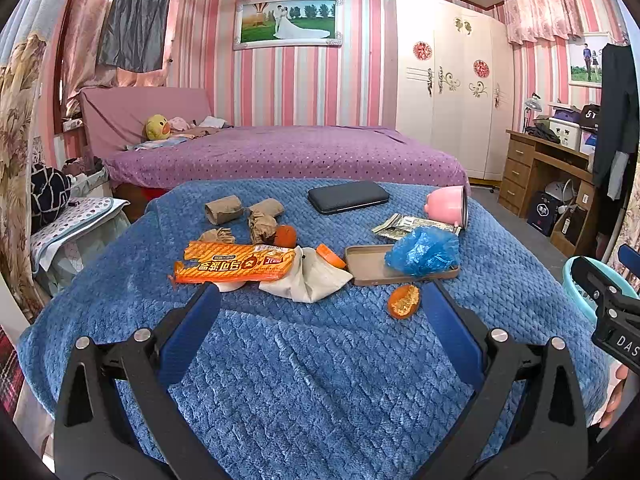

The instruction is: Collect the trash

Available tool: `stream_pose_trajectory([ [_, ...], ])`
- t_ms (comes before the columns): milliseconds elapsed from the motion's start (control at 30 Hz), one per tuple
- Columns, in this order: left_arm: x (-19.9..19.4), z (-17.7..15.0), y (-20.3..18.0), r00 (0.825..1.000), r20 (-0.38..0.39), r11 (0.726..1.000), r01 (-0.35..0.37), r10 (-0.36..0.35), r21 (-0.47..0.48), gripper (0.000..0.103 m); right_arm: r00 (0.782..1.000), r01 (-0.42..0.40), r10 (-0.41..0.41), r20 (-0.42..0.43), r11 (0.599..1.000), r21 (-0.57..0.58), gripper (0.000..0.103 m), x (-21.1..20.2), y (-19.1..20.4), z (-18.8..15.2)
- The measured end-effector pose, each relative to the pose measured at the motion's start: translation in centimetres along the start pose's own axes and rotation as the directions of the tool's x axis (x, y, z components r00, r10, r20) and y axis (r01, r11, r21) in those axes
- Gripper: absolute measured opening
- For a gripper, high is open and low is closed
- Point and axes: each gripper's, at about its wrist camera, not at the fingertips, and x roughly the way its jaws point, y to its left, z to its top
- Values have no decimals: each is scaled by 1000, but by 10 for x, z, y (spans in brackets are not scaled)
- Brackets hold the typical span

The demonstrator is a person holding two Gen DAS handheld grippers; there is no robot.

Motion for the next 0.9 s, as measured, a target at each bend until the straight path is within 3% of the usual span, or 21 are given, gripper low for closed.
stream_pose_trajectory([
  [900, 1, 0, 0, 1000, -3, 1000, 1, -1, 1, 98, 1000, -1, 1, -9, 1000, 9, 99, 3, -1, -4],
])
